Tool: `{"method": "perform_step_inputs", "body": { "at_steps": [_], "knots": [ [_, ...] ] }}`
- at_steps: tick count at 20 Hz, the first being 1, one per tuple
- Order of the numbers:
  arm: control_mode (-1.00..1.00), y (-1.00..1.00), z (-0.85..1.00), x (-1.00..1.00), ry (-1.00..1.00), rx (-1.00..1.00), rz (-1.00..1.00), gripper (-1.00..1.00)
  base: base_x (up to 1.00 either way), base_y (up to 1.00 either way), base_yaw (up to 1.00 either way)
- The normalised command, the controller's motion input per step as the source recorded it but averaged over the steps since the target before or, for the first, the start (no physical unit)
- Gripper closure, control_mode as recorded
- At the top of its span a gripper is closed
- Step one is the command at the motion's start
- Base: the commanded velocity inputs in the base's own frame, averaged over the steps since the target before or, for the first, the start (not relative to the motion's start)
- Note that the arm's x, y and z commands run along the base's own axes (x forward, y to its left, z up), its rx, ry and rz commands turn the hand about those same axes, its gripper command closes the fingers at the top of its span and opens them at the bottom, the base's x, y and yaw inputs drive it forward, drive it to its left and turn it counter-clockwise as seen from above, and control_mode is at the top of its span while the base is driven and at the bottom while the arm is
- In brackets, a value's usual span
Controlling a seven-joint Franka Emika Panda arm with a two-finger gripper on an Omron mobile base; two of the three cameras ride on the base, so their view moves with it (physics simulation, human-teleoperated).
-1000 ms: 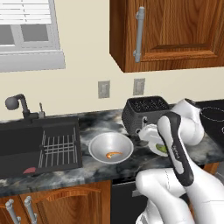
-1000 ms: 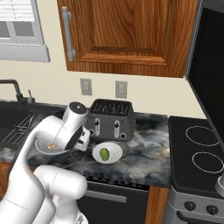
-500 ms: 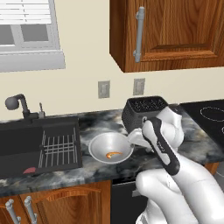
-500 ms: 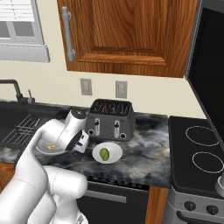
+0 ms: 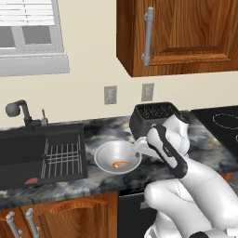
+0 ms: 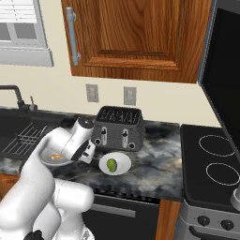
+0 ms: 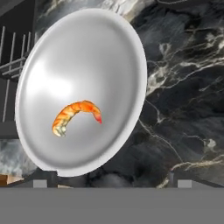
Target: Remove the mango from the bowl and place it on the small plate. Then place the bowl with only the shrimp in the microwave, close the door, and press the start button to microwave the shrimp.
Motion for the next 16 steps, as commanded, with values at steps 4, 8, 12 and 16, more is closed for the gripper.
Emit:
{"method": "perform_step_inputs", "body": {
  "at_steps": [4, 8, 12, 16],
  "knots": [
    [-1.0, 0.0, -0.26, 0.18, 0.0, 0.03, 0.0, -1.0, 0.0, 0.0, 0.0],
    [-1.0, 0.0, -0.37, 0.25, 0.03, 0.01, 0.0, -1.0, 0.0, 0.0, 0.0],
    [-1.0, 0.0, -0.34, 0.24, 0.03, 0.01, 0.0, -1.0, 0.0, 0.0, 0.0],
    [-1.0, 0.02, -0.3, 0.23, 0.05, 0.02, 0.0, -1.0, 0.0, 0.0, 0.0]
  ]
}}
